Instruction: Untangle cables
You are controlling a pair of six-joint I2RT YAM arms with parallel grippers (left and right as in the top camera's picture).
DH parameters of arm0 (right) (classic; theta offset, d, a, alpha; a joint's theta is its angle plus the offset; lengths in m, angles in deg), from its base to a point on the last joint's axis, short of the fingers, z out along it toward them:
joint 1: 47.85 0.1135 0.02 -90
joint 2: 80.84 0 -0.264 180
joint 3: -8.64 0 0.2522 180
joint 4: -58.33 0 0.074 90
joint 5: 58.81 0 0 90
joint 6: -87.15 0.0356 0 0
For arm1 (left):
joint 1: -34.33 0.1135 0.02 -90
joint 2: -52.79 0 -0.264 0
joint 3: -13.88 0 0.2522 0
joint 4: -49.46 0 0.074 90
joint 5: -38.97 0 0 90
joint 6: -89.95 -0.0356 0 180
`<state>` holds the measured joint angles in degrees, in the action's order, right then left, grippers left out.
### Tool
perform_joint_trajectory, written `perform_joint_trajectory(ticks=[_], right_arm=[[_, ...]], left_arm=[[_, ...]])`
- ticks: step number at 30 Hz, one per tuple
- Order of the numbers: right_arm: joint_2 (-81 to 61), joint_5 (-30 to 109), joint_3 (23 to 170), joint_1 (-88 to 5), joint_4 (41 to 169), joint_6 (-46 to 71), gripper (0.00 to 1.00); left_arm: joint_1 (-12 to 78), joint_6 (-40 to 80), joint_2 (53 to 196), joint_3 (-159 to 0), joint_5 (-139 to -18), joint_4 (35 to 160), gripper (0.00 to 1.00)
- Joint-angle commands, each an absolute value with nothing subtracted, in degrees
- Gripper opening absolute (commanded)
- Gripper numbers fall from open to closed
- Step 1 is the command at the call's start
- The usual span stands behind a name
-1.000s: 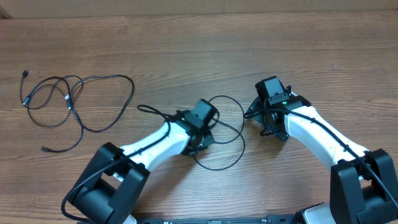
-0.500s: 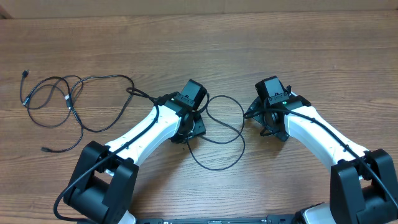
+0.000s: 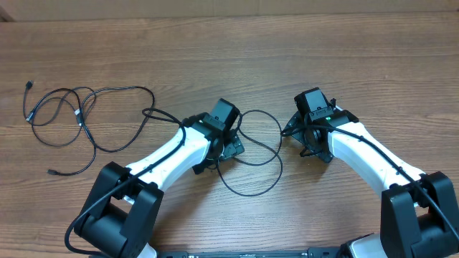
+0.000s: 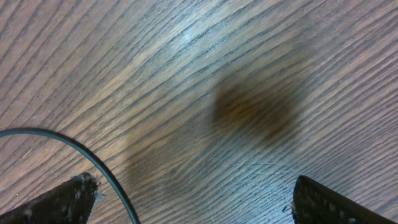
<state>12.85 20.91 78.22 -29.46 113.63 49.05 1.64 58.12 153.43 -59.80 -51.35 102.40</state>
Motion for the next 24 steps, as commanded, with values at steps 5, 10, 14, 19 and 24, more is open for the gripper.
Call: perform_joint_trajectory(ticks=[5, 10, 14, 19, 24], right_arm=[[11.98, 21.00, 77.89, -29.61, 113.34, 49.47, 1.00], [11.98, 21.00, 77.89, -29.61, 113.34, 49.47, 1.00], [11.98, 21.00, 77.89, -29.61, 113.34, 49.47, 1.00], [11.98, 21.00, 77.91, -29.61, 113.34, 49.47, 1.00], [11.98, 21.00, 77.89, -29.61, 113.34, 49.47, 1.00]], left_arm=[[-0.13, 63.32, 153.78, -56.81, -46.86, 99.47, 0.99], [-0.22, 64.59, 153.78, -55.98, -46.36, 98.51, 0.90], [-0.24, 66.65, 153.84, -54.99, -46.36, 97.50, 0.88], [-0.22, 66.65, 154.52, -52.28, -46.36, 92.63, 0.89], [-0.22, 66.60, 155.35, -52.19, -46.34, 91.36, 0.64]])
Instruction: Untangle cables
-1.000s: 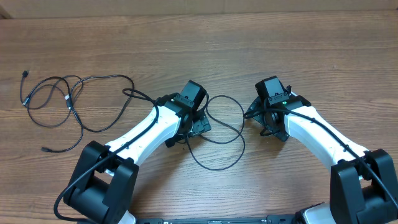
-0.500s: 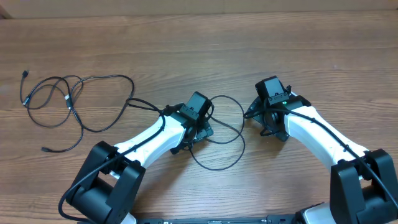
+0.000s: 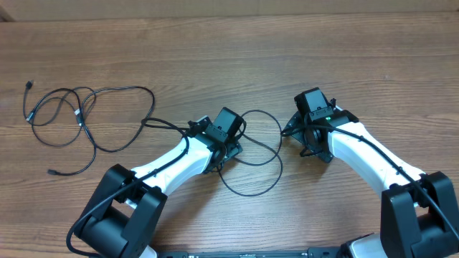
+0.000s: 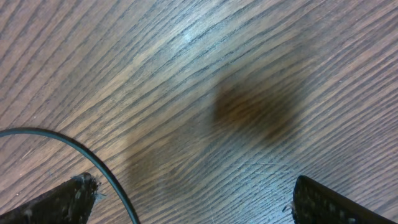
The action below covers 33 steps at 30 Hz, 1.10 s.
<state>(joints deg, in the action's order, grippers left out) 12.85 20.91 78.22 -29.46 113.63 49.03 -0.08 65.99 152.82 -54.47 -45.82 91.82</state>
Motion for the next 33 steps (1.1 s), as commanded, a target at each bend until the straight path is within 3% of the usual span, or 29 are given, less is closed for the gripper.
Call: perform_joint_trajectory(ticks=[1, 4, 10, 13, 31, 33], right_arm=[[11.98, 21.00, 77.89, -29.61, 113.34, 49.47, 1.00], [11.98, 21.00, 77.89, -29.61, 113.34, 49.47, 1.00], [11.98, 21.00, 77.91, -29.61, 113.34, 49.47, 1.00], [11.98, 21.00, 77.89, -29.61, 113.34, 49.47, 1.00], [11.98, 21.00, 77.91, -29.61, 113.34, 49.47, 1.00], [11.98, 21.00, 77.89, -29.61, 113.34, 49.47, 1.00]], left_arm=[[-0.22, 66.60, 155.46, -52.19, -46.34, 91.36, 0.61], [-0.22, 66.58, 155.50, -52.19, -46.34, 91.38, 0.53], [-0.19, 66.58, 155.50, -52.19, -43.39, 90.77, 0.52], [-0.22, 66.56, 155.53, -52.19, -42.69, 89.55, 0.40], [0.20, 65.51, 155.50, -52.22, -40.00, 88.39, 0.28], [0.66, 65.51, 155.50, -52.22, -39.37, 88.37, 0.21]])
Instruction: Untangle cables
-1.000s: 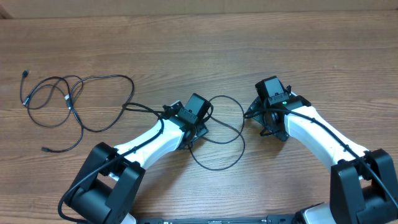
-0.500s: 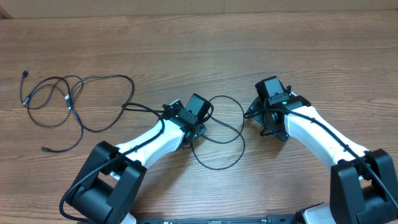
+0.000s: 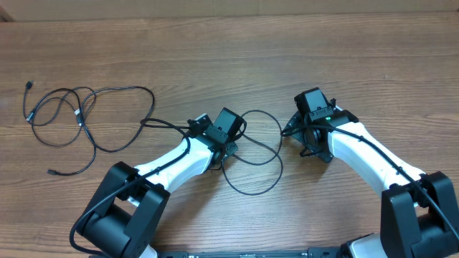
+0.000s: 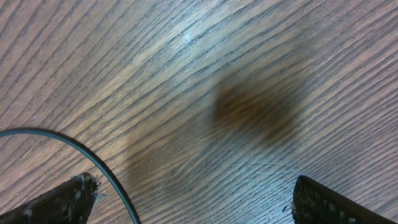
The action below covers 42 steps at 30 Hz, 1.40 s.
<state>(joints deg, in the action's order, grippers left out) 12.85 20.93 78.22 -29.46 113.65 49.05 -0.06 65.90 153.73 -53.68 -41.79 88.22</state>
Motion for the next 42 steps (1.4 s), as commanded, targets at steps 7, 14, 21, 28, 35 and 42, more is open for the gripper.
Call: perform_joint_trajectory(ticks=[7, 14, 21, 28, 35, 42], right_arm=[[11.98, 21.00, 77.91, -29.61, 113.34, 49.47, 1.00], [11.98, 21.00, 77.89, -29.61, 113.34, 49.47, 1.00], [11.98, 21.00, 77.89, -29.61, 113.34, 49.47, 1.00], [11.98, 21.00, 77.91, -29.61, 113.34, 49.47, 1.00], [11.98, 21.00, 77.89, -29.61, 113.34, 49.47, 1.00], [11.98, 21.00, 77.91, -29.61, 113.34, 49.47, 1.00]], left_arm=[[3.30, 64.24, 155.50, -52.22, -36.15, 88.19, 0.04], [10.01, 60.98, 155.13, -53.90, -32.61, 88.22, 0.04], [15.85, 51.41, 155.13, -59.34, -41.64, 87.69, 0.20], [15.76, 47.28, 155.15, -59.69, -55.67, 88.85, 0.34], [13.53, 47.30, 155.15, -59.67, -60.07, 90.45, 0.53], [8.51, 50.41, 155.68, -59.65, -55.19, 90.60, 0.47]])
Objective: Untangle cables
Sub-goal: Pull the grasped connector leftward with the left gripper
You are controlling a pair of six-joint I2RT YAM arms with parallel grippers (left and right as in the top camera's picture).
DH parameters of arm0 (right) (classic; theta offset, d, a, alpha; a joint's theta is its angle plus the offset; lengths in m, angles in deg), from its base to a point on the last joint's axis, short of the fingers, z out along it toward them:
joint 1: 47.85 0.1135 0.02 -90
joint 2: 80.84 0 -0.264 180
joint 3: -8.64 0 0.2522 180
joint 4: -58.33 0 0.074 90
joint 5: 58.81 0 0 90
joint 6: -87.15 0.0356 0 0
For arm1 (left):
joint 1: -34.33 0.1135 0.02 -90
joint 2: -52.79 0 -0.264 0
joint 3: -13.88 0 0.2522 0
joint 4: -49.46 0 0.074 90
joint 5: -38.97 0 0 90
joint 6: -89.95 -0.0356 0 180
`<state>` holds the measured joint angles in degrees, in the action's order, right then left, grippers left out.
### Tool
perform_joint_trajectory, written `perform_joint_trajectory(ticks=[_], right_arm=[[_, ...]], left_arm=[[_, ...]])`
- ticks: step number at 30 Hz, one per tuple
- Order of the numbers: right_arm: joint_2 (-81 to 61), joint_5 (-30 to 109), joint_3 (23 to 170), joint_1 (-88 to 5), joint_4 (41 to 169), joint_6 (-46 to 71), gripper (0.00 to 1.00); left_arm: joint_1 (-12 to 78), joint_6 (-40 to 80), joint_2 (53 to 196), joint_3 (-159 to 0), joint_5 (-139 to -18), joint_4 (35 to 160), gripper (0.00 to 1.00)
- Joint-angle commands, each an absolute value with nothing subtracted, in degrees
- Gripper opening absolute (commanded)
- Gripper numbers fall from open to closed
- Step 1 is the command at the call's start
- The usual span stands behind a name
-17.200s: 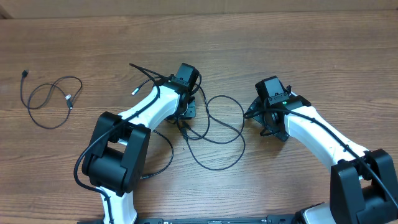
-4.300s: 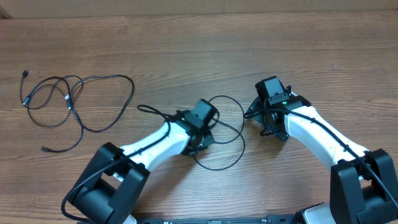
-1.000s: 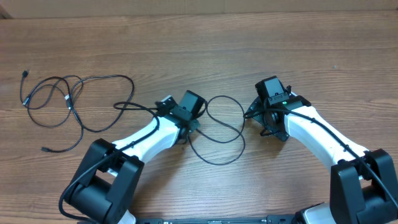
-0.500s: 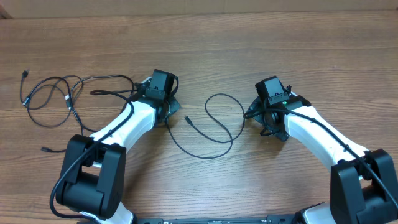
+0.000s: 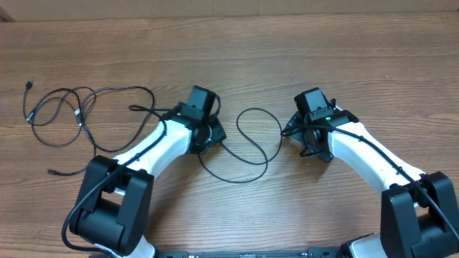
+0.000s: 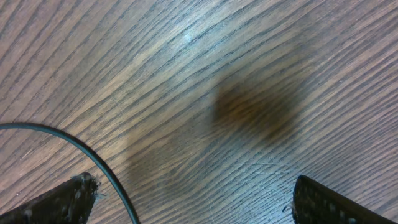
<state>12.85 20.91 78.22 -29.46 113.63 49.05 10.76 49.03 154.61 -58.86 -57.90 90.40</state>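
A thin black cable (image 5: 247, 154) lies across the wooden table. Its tangled coils (image 5: 79, 118) sit at the left. One strand runs right into my left gripper (image 5: 206, 135), which is shut on it. Beyond that gripper the cable makes a wide loop toward the right arm. My right gripper (image 5: 307, 143) stands low over the table at the loop's right edge. In the right wrist view it (image 6: 193, 183) is open wide, with the cable (image 6: 74, 146) curving just inside its left fingertip (image 6: 68, 196) and bare wood between the fingers.
The wooden table (image 5: 287, 57) stretches back to a far edge at the top of the overhead view. Loose plug ends (image 5: 29, 84) lie at the far left by the coils. Both arms' white links (image 5: 373, 161) reach in from the near edge.
My left gripper has moved up and to the left with the cable. The wide loop has been drawn leftward and is smaller. The right gripper has stayed put, open.
My left gripper first sat on the cable near the table's middle, beside the wide loop. At the two later moments it had shifted slightly on that spot. Now it is farther left with the loop pulled after it. The right gripper stayed open and still throughout.
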Motion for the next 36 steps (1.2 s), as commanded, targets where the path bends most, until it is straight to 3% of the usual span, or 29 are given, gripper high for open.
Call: perform_joint_trajectory(ticks=[1, 3, 9, 10, 13, 14, 21, 27, 36], right_arm=[[11.98, 21.00, 77.91, -29.61, 113.34, 49.47, 1.00], [11.98, 21.00, 77.91, -29.61, 113.34, 49.47, 1.00], [11.98, 21.00, 77.89, -29.61, 113.34, 49.47, 1.00], [11.98, 21.00, 77.91, -29.61, 113.34, 49.47, 1.00], [11.98, 21.00, 77.89, -29.61, 113.34, 49.47, 1.00], [11.98, 21.00, 77.91, -29.61, 113.34, 49.47, 1.00], [11.98, 21.00, 77.91, -29.61, 113.34, 49.47, 1.00], [11.98, 21.00, 77.91, -29.61, 113.34, 49.47, 1.00], [11.98, 21.00, 77.89, -29.61, 113.34, 49.47, 1.00]], left_arm=[[7.67, 51.67, 156.01, -59.65, -53.97, 90.77, 0.42], [5.97, 54.34, 156.97, -59.63, -52.79, 90.88, 0.35], [2.47, 57.44, 162.76, -59.63, -50.82, 88.65, 0.34], [2.36, 57.42, 163.79, -59.63, -50.80, 88.24, 0.30], [2.63, 57.44, 165.71, -59.65, -50.82, 88.02, 0.07], [2.89, 57.44, 165.84, -59.65, -50.84, 88.04, 0.04], [5.77, 56.00, 164.42, -63.14, -51.50, 94.93, 0.04], [8.96, 51.52, 162.24, -71.76, -41.79, 107.30, 0.04], [9.66, 47.48, 162.28, -73.20, -34.36, 110.42, 0.04]])
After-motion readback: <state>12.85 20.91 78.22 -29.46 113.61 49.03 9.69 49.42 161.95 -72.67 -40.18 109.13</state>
